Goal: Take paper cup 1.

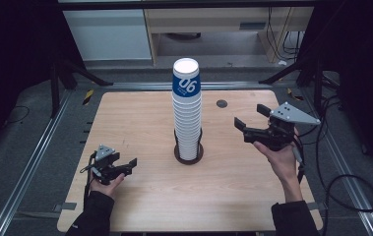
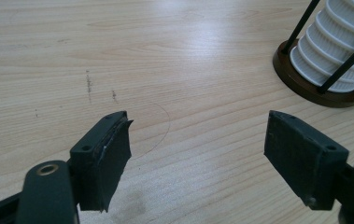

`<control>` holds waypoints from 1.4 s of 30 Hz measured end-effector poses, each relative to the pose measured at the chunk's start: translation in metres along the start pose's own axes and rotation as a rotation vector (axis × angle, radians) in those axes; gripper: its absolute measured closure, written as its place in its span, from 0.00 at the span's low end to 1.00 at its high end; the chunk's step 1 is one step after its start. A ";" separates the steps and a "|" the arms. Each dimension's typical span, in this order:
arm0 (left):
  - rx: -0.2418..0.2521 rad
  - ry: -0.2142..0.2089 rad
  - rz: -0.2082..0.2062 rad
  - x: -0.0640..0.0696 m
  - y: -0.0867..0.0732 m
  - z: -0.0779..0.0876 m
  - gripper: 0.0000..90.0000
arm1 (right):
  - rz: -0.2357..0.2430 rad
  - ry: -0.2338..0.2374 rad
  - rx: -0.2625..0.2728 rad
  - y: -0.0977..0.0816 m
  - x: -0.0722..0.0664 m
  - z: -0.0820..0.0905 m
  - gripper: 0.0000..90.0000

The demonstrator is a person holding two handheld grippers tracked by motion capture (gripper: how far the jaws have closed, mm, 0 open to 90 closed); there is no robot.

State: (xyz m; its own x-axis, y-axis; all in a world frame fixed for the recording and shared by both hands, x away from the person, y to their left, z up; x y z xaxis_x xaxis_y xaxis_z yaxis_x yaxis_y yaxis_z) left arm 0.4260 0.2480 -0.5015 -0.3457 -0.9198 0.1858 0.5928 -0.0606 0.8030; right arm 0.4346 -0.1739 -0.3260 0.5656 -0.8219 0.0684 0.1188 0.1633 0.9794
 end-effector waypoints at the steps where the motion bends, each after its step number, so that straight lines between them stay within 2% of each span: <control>1: -0.002 0.002 0.003 0.000 -0.001 -0.001 0.24 | 0.011 0.020 0.012 0.012 -0.004 -0.003 0.13; 7: -0.007 0.000 0.006 -0.002 -0.001 -0.002 0.24 | 0.014 0.070 0.051 0.039 -0.015 -0.011 0.12; 9: -0.008 0.000 0.006 -0.002 -0.001 -0.002 0.24 | 0.010 0.078 0.060 0.042 -0.017 -0.012 0.12; 10: -0.009 0.004 0.002 -0.002 -0.002 -0.003 0.24 | -0.004 0.103 0.080 0.050 -0.021 -0.015 0.12; 12: -0.010 0.004 0.003 -0.002 -0.002 -0.003 0.24 | -0.008 0.112 0.085 0.053 -0.022 -0.016 0.11; 13: -0.012 0.005 0.001 -0.002 -0.002 -0.003 0.24 | -0.010 0.134 0.094 0.060 -0.027 -0.020 0.10; 18: -0.015 0.006 -0.005 -0.002 -0.003 -0.004 0.24 | 0.013 0.164 0.107 0.071 -0.039 -0.030 0.09; 28: -0.015 0.006 -0.005 -0.003 -0.003 -0.006 0.23 | 0.014 0.231 0.126 0.083 -0.061 -0.049 0.08; 33: -0.022 0.007 -0.011 -0.003 -0.003 -0.007 0.23 | 0.027 0.258 0.110 0.085 -0.071 -0.059 0.07; 38: -0.024 0.007 -0.013 -0.002 -0.004 -0.008 0.23 | 0.022 0.261 0.093 0.085 -0.077 -0.074 0.07; 42: -0.025 0.005 -0.018 -0.001 -0.003 -0.009 0.23 | 0.022 0.243 0.076 0.084 -0.080 -0.089 0.07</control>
Point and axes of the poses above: each handheld gripper's, and its own axes: z roughly backward along the jaws, y roughly out of its top, x roughly to its right, the point moved 6 cm from there along -z, roughly forward along the jaws, and after that the axes turned 5 degrees about z, right-handed, at the moved point
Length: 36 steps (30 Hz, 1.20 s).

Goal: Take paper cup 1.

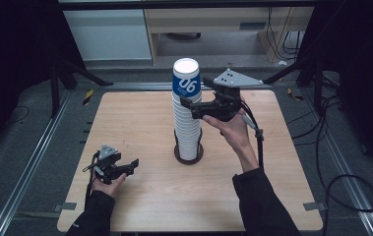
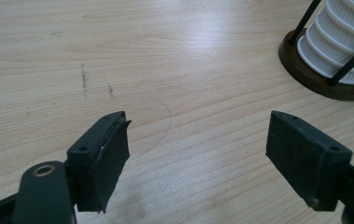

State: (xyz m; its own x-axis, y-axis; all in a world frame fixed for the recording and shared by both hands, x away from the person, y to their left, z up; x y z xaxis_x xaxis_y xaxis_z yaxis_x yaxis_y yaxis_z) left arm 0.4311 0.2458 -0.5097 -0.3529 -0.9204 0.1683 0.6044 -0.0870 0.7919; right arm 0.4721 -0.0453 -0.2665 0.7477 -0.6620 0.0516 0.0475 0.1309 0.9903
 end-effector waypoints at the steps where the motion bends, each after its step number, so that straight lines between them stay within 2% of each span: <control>1: 0.000 0.000 -0.001 0.000 0.000 0.000 0.23 | -0.001 -0.002 -0.005 0.000 0.001 -0.004 0.07; 8: 0.001 -0.003 0.002 0.001 0.000 -0.001 0.23 | -0.023 -0.006 -0.021 -0.003 0.005 -0.025 0.07; 14: -0.004 -0.004 -0.006 0.001 -0.001 -0.001 0.23 | -0.038 -0.005 -0.005 -0.001 0.006 -0.033 0.09; 17: -0.003 -0.004 -0.005 0.001 -0.001 -0.001 0.23 | -0.028 -0.013 -0.007 -0.001 0.005 -0.035 0.12; 20: -0.006 -0.003 -0.004 0.001 -0.001 -0.001 0.23 | -0.027 -0.019 -0.025 -0.003 0.006 -0.037 0.16; 27: -0.008 -0.004 -0.003 0.001 -0.001 -0.002 0.23 | -0.010 -0.022 -0.032 -0.003 0.004 -0.037 0.20; 31: -0.004 -0.006 0.002 0.001 -0.001 -0.002 0.23 | -0.003 -0.026 -0.006 0.003 0.004 -0.033 0.20; 36: -0.005 -0.006 0.002 0.001 -0.001 -0.002 0.23 | 0.011 -0.032 -0.002 0.010 0.004 -0.031 0.21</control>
Point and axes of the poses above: each handheld gripper's, and its own axes: z roughly backward along the jaws, y roughly out of its top, x roughly to its right, the point moved 6 cm from there along -z, roughly forward along the jaws, and after that the axes turned 5 degrees about z, right-handed, at the moved point
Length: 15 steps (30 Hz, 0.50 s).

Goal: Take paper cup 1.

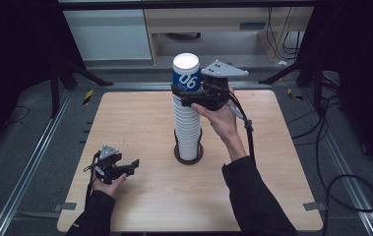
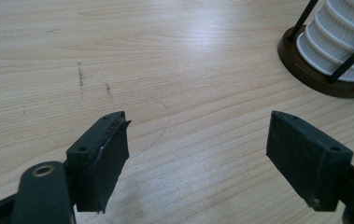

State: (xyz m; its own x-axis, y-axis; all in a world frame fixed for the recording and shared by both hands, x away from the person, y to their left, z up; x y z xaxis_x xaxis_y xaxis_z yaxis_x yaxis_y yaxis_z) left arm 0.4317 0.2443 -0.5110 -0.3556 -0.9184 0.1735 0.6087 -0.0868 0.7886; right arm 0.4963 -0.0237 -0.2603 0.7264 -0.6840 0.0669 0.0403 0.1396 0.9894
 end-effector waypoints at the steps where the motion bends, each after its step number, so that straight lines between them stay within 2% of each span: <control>1: 0.000 0.000 0.000 0.000 0.000 0.000 0.23 | 0.009 0.002 0.003 0.004 0.000 0.001 0.22; 10: -0.001 -0.001 0.002 -0.001 0.000 0.001 0.23 | 0.018 -0.003 0.026 0.015 0.002 0.002 0.22; 15: 0.000 -0.001 0.004 -0.002 0.001 0.001 0.23 | 0.013 -0.004 0.057 0.028 0.004 0.005 0.22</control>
Point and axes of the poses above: each handheld gripper's, and its own axes: z roughly backward along the jaws, y roughly out of its top, x roughly to its right, the point moved 6 cm from there along -z, roughly forward along the jaws, and after that the axes turned 5 degrees about z, right-handed, at the moved point
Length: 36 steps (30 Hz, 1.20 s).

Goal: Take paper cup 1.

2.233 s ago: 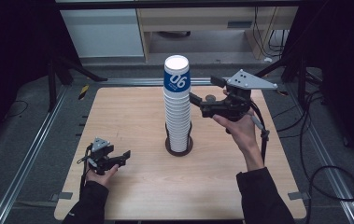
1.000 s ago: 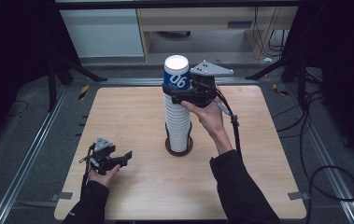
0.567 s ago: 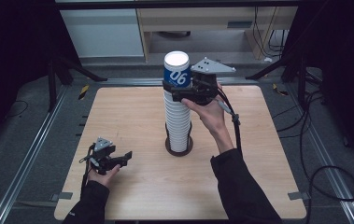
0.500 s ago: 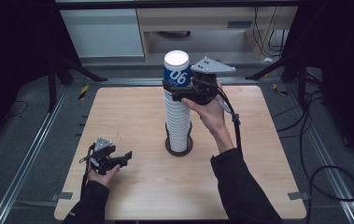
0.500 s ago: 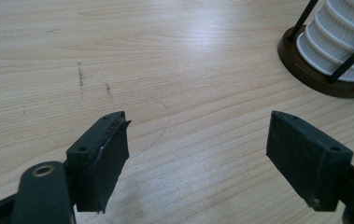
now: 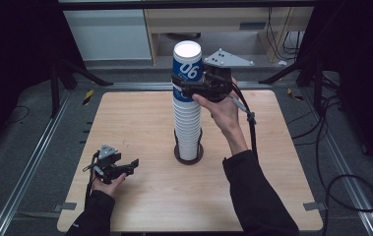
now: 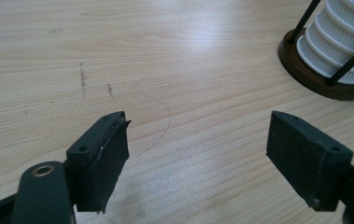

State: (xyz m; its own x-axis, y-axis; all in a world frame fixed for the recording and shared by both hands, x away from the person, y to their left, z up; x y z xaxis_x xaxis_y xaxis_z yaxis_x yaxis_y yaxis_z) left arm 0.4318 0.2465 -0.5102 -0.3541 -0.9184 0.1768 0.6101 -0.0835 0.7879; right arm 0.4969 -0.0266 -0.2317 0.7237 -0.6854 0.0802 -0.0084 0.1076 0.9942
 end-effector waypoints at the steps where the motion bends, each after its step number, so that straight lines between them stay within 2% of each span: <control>1: 0.001 -0.001 0.002 0.000 0.000 0.000 0.23 | -0.001 0.000 0.005 0.002 0.000 0.000 0.22; 15: 0.013 -0.003 0.012 -0.001 0.001 0.002 0.23 | 0.017 -0.004 0.063 0.030 0.004 0.009 0.22; 18: 0.015 -0.004 0.016 -0.001 0.001 0.002 0.23 | 0.034 -0.009 0.082 0.038 0.004 0.020 0.22; 22: 0.014 -0.007 0.013 -0.001 0.002 0.003 0.23 | 0.058 -0.028 0.086 0.039 0.009 0.041 0.22; 25: 0.019 -0.014 0.012 0.001 0.003 0.004 0.23 | 0.063 -0.048 0.084 0.031 0.016 0.061 0.22; 26: 0.019 -0.014 0.012 0.001 0.003 0.004 0.23 | 0.063 -0.048 0.084 0.031 0.016 0.061 0.22; 28: 0.017 -0.015 0.007 0.002 0.003 0.004 0.23 | 0.056 -0.070 0.058 0.011 0.025 0.083 0.22; 29: 0.017 -0.015 0.007 0.002 0.003 0.004 0.23 | 0.056 -0.070 0.058 0.011 0.025 0.083 0.22; 31: 0.017 -0.022 0.003 0.005 0.005 0.005 0.23 | 0.042 -0.081 0.037 -0.006 0.033 0.099 0.22; 36: 0.015 -0.038 -0.002 0.009 0.005 0.006 0.23 | 0.030 -0.081 0.008 -0.036 0.042 0.120 0.22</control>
State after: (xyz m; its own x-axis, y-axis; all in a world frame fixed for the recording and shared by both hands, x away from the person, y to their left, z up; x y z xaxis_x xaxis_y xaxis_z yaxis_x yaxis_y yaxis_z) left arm 0.4277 0.2399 -0.5011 -0.3824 -0.9026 0.1976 0.5987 -0.0791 0.7971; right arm 0.4448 -0.1461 -0.2553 0.6646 -0.7383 0.1149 -0.0343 0.1234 0.9918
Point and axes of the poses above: each handheld gripper's, and its own axes: z roughly backward along the jaws, y roughly out of its top, x roughly to its right, the point moved 6 cm from there along -z, roughly forward along the jaws, and after that the axes turned 5 degrees about z, right-handed, at the moved point
